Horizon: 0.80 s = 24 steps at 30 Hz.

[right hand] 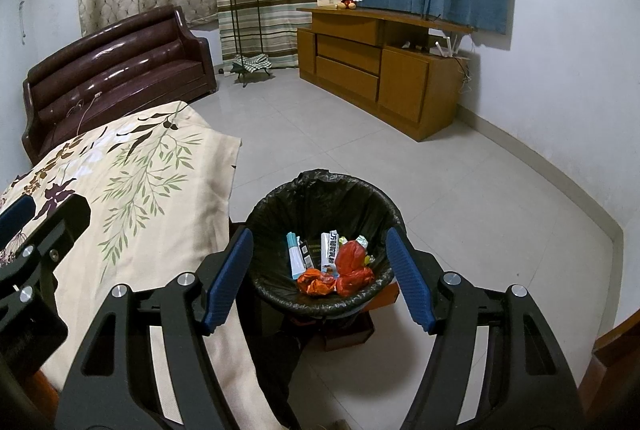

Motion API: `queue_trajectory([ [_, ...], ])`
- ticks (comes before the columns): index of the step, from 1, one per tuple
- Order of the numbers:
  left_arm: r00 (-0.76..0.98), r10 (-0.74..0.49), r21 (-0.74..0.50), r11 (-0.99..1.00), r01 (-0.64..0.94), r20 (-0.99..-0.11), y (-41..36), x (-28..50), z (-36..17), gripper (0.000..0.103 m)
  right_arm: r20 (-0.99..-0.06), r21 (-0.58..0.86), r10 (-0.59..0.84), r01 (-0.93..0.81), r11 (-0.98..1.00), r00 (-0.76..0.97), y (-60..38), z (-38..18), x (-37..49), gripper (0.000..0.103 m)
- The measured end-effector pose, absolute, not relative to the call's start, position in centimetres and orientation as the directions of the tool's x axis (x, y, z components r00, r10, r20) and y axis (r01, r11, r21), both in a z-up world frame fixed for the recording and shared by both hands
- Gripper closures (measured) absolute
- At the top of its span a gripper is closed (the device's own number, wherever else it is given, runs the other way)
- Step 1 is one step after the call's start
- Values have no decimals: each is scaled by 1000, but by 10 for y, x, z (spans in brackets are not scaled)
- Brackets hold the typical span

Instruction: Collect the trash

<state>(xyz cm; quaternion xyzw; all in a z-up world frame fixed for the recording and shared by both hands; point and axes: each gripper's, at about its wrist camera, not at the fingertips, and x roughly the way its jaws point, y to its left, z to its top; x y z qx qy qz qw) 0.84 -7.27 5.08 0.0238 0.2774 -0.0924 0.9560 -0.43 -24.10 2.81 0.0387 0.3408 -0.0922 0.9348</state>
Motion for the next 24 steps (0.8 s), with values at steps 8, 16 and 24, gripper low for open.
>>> queue_trajectory([
  [8,824,-182,-16,978,206,-536,-73,8,50,18,-645,9,-146,199,980,750,-240,28,-5,36],
  [16,831,-179,-11,979,204,-526,-70,9,48,18,-645,9,-146,198,980,750,-239,29,-6,36],
  [24,821,-167,-22,983,185,-545,-65,12,43,18,-644,8,-146,198,980,751,-239,28,-5,36],
])
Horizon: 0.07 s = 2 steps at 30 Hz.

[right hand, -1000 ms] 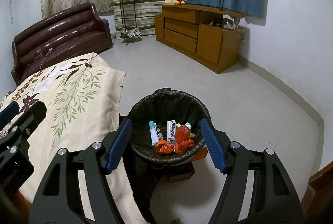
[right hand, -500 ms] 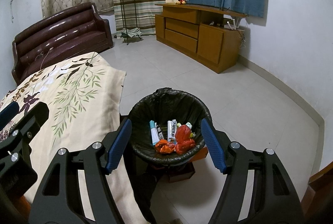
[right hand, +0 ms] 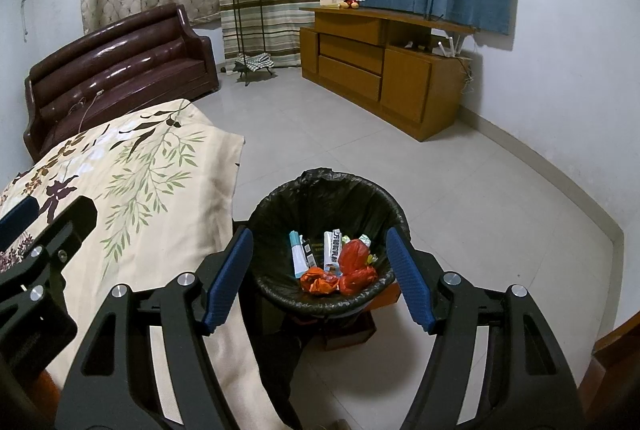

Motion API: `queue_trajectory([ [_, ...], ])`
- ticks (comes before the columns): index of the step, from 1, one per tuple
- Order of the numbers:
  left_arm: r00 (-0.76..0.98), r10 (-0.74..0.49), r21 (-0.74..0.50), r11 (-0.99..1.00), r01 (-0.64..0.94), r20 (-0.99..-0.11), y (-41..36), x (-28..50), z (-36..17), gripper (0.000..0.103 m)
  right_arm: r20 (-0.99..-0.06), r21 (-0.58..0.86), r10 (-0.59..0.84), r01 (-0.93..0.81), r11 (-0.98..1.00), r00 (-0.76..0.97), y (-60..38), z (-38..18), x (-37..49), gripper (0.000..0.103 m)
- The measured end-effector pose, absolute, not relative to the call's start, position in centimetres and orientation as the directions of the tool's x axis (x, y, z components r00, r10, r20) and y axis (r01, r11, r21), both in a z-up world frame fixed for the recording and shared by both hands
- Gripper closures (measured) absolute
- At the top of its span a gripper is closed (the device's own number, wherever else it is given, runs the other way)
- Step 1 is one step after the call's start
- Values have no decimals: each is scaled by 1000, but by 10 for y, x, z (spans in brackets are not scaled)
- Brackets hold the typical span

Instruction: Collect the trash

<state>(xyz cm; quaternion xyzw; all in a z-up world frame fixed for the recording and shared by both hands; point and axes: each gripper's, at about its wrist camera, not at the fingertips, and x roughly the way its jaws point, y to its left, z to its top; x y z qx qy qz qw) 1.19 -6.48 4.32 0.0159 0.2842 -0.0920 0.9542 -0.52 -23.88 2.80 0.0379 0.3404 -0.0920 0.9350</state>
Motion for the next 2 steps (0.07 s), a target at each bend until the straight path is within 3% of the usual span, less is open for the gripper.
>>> queue_trajectory([
  [2,818,-164,-19,983,184,-551,-64,12,42,18,-643,8,-146,198,980,751,-239,28,-5,36],
])
